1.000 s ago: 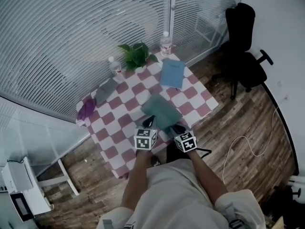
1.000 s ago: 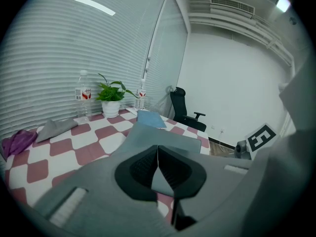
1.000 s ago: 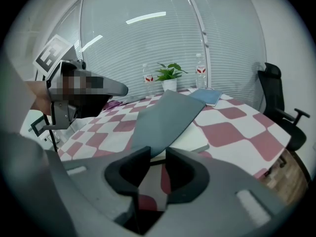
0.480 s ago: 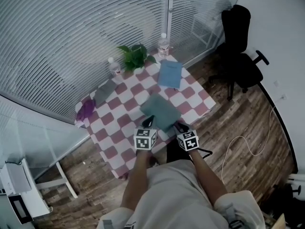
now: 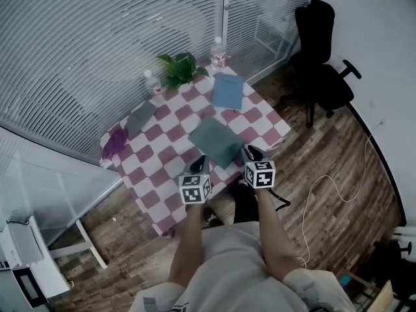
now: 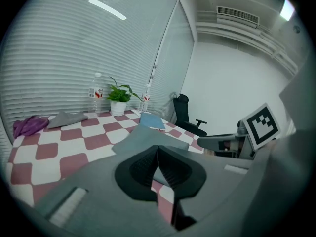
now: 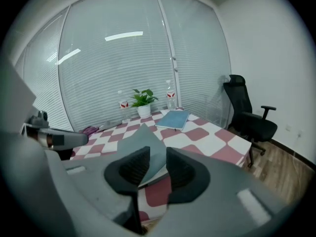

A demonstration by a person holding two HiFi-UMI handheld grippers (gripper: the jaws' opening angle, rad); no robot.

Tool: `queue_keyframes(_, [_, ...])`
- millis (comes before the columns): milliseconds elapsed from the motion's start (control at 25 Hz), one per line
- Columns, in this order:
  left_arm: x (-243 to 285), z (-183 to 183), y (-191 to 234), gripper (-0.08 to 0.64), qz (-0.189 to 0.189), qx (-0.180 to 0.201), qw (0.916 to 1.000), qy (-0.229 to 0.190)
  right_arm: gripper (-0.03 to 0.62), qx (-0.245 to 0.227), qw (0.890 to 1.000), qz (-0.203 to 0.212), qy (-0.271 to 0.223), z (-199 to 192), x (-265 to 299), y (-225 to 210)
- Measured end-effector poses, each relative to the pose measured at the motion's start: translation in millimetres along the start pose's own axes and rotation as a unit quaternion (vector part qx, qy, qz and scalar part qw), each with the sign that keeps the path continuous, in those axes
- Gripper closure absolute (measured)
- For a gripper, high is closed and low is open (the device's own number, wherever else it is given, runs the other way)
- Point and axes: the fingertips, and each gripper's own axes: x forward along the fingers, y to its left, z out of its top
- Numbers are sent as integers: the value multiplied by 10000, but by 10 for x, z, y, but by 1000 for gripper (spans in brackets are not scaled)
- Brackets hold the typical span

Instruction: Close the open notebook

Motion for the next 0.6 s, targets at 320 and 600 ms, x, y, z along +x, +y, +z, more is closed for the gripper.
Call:
queue_keyframes(320, [-133,78,-277,552,47,117,9998,-119,483,-5,9981,608,-93,-72,-172,374])
queue_keyframes(600, [-342,208,-434,552,803,-380,9949,-475,483,-725,9911,1118,14,20,-409,228])
